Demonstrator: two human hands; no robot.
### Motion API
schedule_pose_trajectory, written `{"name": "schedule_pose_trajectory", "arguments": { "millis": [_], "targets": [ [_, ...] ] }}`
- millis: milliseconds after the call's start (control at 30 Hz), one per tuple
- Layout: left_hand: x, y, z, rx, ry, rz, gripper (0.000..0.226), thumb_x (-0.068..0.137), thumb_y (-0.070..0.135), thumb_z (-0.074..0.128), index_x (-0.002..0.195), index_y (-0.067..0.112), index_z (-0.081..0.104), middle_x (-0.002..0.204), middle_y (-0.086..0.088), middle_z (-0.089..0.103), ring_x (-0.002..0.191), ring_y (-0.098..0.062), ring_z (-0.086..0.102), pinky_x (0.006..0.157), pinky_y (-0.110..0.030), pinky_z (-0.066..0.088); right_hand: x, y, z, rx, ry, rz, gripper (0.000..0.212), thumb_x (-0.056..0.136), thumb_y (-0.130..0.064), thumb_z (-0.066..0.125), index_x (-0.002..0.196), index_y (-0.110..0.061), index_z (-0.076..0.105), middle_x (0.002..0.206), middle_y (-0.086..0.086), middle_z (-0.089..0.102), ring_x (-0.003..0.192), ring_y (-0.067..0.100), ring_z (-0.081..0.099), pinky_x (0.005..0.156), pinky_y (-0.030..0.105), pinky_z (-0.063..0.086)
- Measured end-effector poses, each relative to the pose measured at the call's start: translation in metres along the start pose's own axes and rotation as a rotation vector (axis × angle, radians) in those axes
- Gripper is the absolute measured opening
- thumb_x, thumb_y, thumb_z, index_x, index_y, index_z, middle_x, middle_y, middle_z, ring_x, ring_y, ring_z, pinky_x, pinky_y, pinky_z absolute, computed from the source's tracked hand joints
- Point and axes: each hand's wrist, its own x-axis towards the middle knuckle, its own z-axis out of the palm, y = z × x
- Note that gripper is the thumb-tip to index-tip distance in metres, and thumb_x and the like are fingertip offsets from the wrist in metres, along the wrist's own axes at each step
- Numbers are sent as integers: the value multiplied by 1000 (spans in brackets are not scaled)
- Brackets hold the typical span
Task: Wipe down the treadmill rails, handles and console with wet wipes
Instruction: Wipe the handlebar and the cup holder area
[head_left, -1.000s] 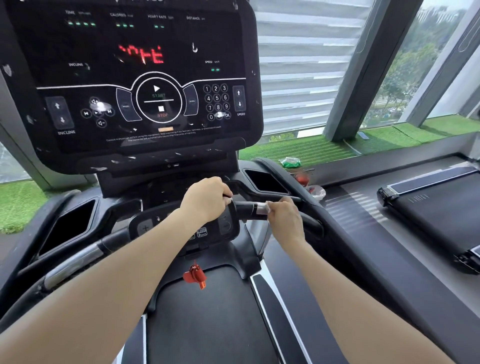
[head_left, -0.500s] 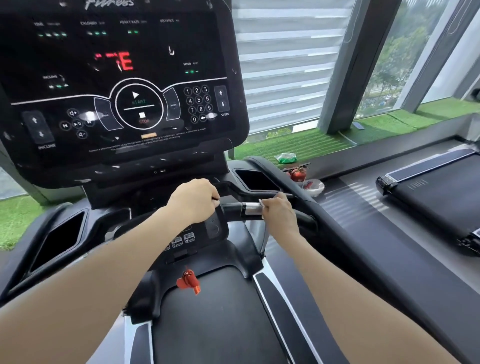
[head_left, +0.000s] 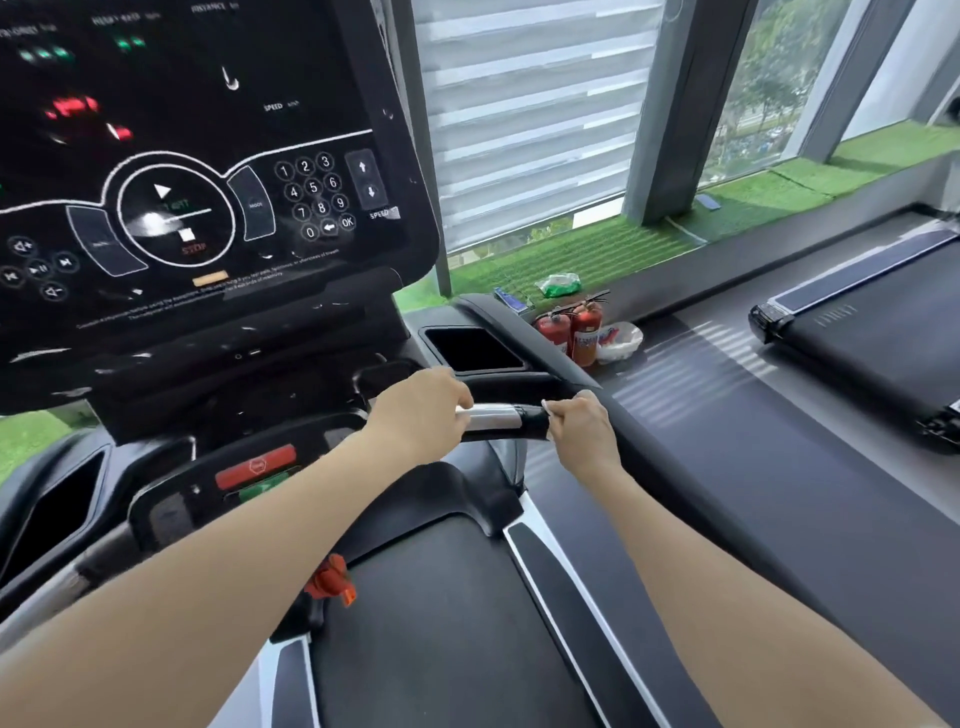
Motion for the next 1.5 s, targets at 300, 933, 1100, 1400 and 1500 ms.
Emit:
{"name": "schedule_pose_trajectory", "arguments": {
  "millis": [300, 933, 1100, 1400, 1500],
  "targets": [
    [28, 43, 21, 14, -26, 27, 28, 95, 28, 48, 118, 25, 63, 120, 5, 52, 116, -19, 49, 89, -37, 45, 10, 48, 0, -197, 10, 62, 31, 102, -18, 37, 109, -10, 67, 97, 6, 42, 88, 25, 58, 82, 29, 47],
    [14, 71, 50, -12, -1, 73, 30, 96, 23, 45, 123, 24, 60, 119, 3, 50, 114, -20, 49, 88, -40, 47, -43, 48, -13, -271, -47, 74, 28, 99, -12, 36, 96, -4, 62, 104, 9, 56, 93, 28, 60, 73, 31, 40],
    [-24, 45, 39, -88, 58, 78, 33, 96, 18, 44, 125, 22, 58, 125, 3, 50, 117, -21, 49, 91, -40, 47, -65, -8, -18, -140, 43, -23, 36, 100, -30, 40, 96, -4, 65, 102, 11, 63, 97, 29, 60, 80, 34, 45],
    [-139, -63, 18, -377, 254, -111, 13, 91, 24, 56, 102, 15, 54, 98, 0, 58, 92, -23, 58, 81, -37, 47, -138, -153, 24, 299, 33, -169, 9, 83, -9, 60, 92, -7, 63, 88, 7, 66, 85, 22, 58, 75, 23, 43],
    [-177, -99, 14, -634, 294, -259, 15, 93, 24, 55, 104, 14, 57, 92, 6, 58, 88, -14, 54, 77, -26, 42, -167, -190, 47, 366, -31, -212, 4, 84, -10, 62, 84, -13, 60, 81, -2, 60, 78, 13, 54, 63, 14, 35]
  ]
}}
